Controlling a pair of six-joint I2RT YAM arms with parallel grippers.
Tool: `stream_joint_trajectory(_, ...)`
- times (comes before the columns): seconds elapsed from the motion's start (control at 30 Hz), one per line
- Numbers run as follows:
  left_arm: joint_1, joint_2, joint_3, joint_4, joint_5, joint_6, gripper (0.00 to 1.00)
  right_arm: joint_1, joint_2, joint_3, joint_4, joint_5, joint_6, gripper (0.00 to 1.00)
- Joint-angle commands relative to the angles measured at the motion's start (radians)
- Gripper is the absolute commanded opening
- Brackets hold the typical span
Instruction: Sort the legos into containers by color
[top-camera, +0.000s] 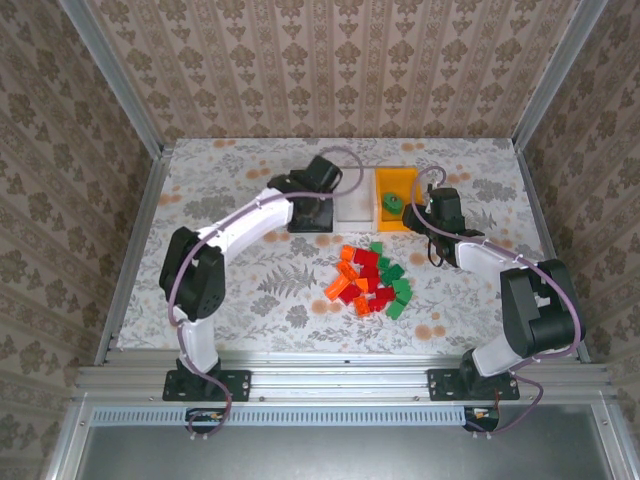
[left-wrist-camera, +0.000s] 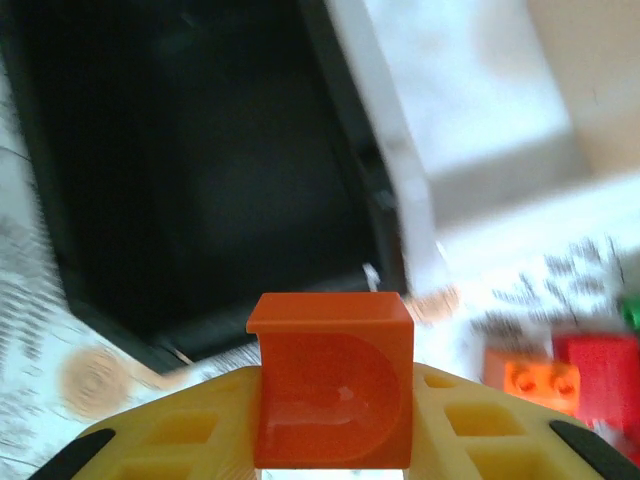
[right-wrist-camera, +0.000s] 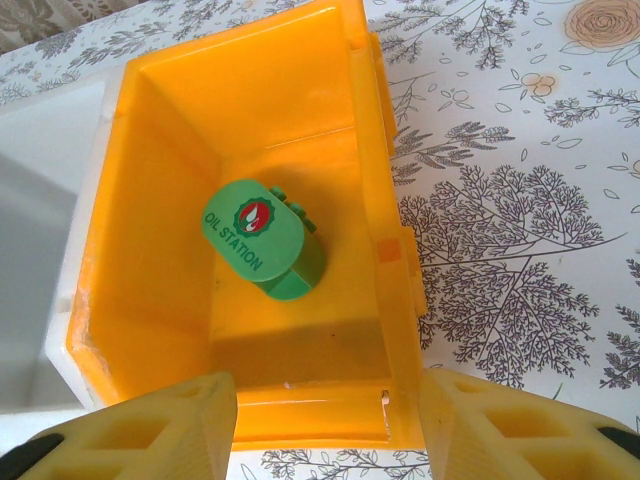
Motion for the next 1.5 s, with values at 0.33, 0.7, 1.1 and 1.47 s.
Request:
stream_joint_trajectory(0.33, 0.121, 0.273, 0.335, -0.151, 0.038, 0.075, 0.36, -0.002, 0.021, 0.017, 0.007, -0.015, 0.008, 0.51)
stream_joint_trajectory(0.7, 0.124, 0.281, 0.363, -0.172, 0.073, 0.056, 0.63, -0.002, 0.020, 0.015, 0.007, -0.019, 0.012, 0.52)
stream_joint_trajectory(1.1, -0.100, 0.054, 0.014, -0.009, 0.156, 0.000, 0.71, -0.057, -0.103, -0.046, 0.044, -0.056, 0.087, 1.00)
stream_joint_trajectory(1.47, -0.174, 0.136, -0.056, 0.074, 0.173, -0.029, 0.63, -0.130, -0.093, -0.094, 0.018, -0.198, 0.092, 0.65)
